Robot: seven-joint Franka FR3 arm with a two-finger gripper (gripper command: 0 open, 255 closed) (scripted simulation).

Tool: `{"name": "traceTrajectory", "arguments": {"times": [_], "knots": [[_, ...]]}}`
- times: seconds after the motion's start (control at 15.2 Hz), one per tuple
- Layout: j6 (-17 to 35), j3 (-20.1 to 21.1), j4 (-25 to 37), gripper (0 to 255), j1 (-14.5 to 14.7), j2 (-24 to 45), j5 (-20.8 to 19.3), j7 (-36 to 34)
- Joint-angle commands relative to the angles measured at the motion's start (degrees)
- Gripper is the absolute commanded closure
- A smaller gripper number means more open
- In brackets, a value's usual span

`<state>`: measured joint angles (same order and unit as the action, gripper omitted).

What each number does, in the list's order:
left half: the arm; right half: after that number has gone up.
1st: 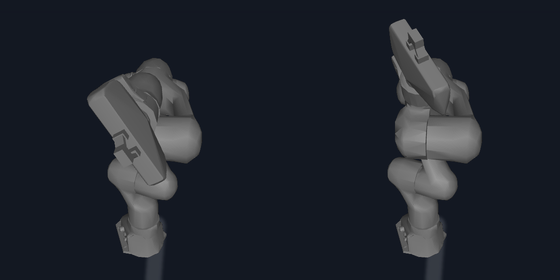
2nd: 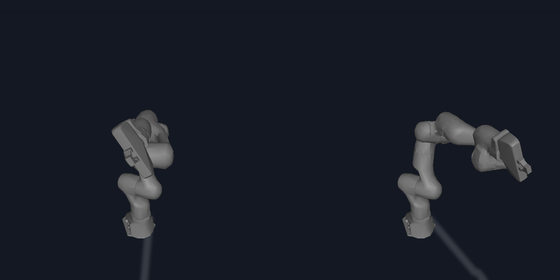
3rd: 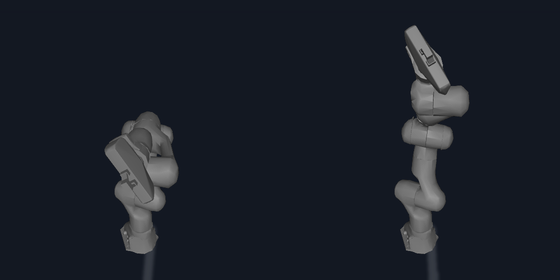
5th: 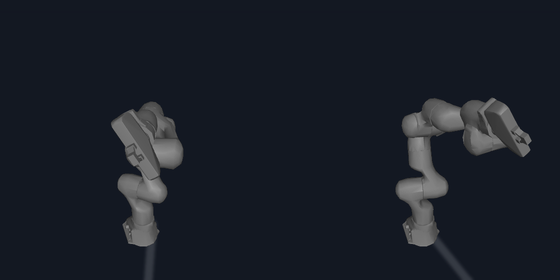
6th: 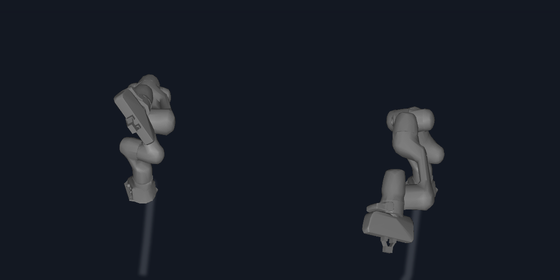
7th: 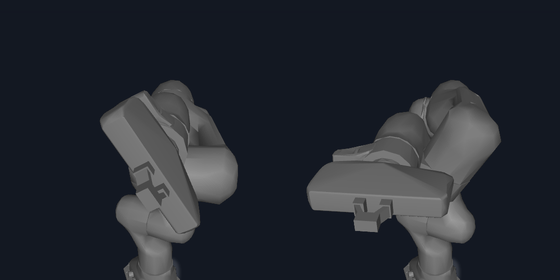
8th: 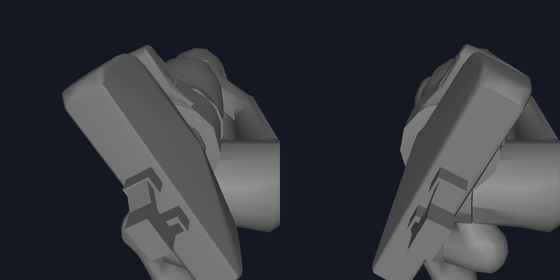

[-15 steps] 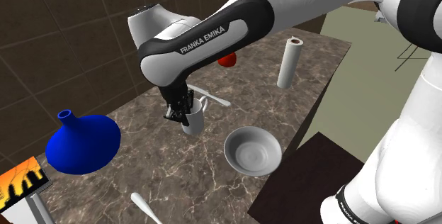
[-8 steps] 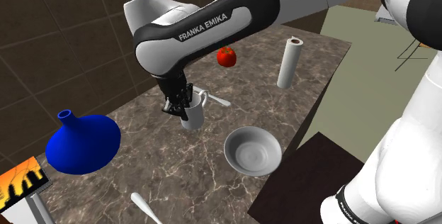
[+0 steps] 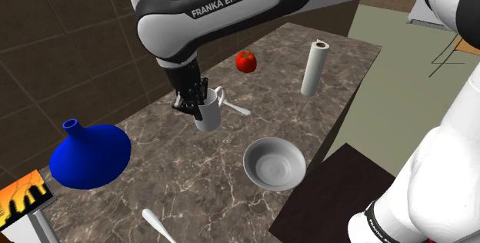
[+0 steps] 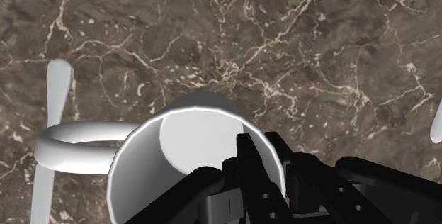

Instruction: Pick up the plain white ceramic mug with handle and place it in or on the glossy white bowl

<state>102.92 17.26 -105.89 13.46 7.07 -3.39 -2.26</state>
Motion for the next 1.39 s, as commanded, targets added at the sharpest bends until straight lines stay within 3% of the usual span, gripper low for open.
{"name": "traceTrajectory", "arguments": {"times": [0.0,0.53,1.32], "knots": [[-1.3,0.0,0.9,255,0.0,-0.4,0.1,0.1],[-7.3,0.1,6.1,255,0.0,-1.3,0.5,0.4],[-7.3,-2.1,-22.0,255,0.1,-30.4,7.5,5.5]]}}
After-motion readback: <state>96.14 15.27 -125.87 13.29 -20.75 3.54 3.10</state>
